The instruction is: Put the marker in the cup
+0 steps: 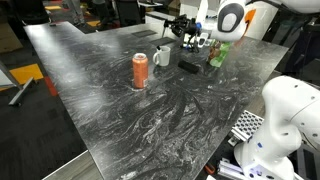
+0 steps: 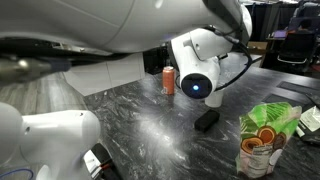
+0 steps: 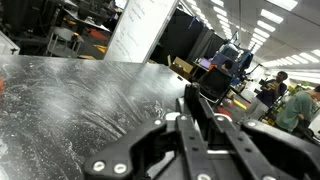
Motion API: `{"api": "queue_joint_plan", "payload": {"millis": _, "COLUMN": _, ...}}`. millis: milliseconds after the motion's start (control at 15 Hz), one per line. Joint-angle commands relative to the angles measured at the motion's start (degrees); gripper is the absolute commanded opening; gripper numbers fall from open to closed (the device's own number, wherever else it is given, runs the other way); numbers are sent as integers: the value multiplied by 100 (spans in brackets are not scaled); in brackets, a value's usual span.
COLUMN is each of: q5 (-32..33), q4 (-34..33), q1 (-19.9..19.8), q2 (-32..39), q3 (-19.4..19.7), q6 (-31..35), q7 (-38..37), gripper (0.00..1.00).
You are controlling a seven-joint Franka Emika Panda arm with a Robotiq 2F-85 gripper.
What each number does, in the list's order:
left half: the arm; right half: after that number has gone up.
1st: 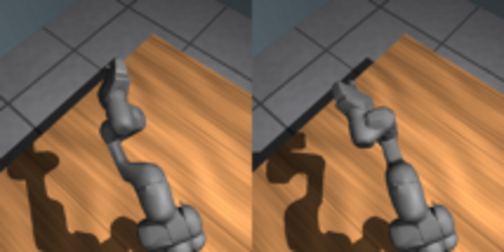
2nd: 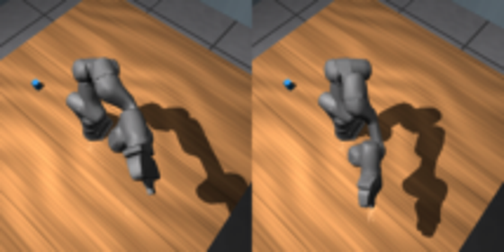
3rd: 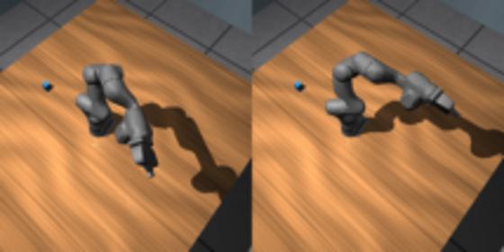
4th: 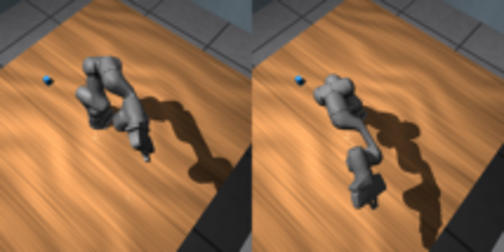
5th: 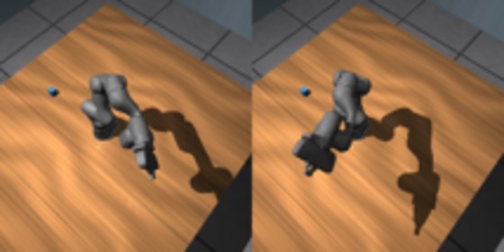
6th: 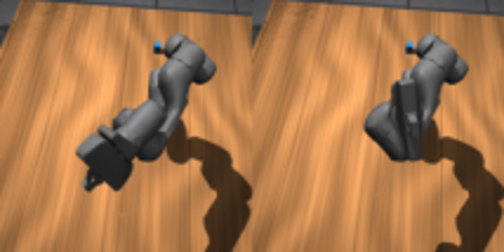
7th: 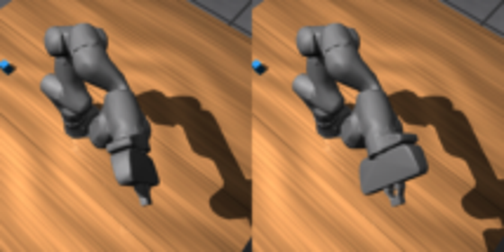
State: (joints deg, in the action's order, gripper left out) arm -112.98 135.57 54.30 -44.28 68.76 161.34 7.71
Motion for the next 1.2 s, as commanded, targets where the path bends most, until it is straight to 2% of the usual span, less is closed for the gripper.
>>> {"api": "queue_joint_plan", "payload": {"millis": 0, "q5": -708, "q4": -197, "q1": 666, "q2": 451, "q3": 762, "q6": -447, "q7": 435, "gripper": 3}}
{"api": "queue_joint_plan", "payload": {"millis": 200, "q5": -1199, "q4": -340, "q1": 1077, "q2": 661, "q3": 1104, "q6": -361, "q7": 861, "gripper": 3}}
{"api": "queue_joint_plan", "payload": {"millis": 533, "q5": -2619, "q4": -500, "q1": 917, "q2": 1404, "q3": 964, "q6": -293, "q7": 2274, "gripper": 3}}
{"api": "queue_joint_plan", "payload": {"millis": 800, "q5": -3418, "q4": -549, "q1": 940, "q2": 1572, "q3": 915, "q6": -216, "q7": 2802, "gripper": 3}}
{"api": "queue_joint_plan", "payload": {"millis": 867, "q5": -3520, "q4": -538, "q1": 975, "q2": 1531, "q3": 922, "q6": -225, "q7": 2801, "gripper": 3}}
{"api": "queue_joint_plan", "payload": {"millis": 933, "q5": -3164, "q4": -350, "q1": 569, "q2": 2361, "q3": 620, "q6": -663, "q7": 1610, "gripper": 3}}
{"api": "queue_joint_plan", "payload": {"millis": 1133, "q5": -3143, "q4": -360, "q1": 264, "q2": 2779, "q3": 305, "q6": -812, "q7": 767, "gripper": 3}}
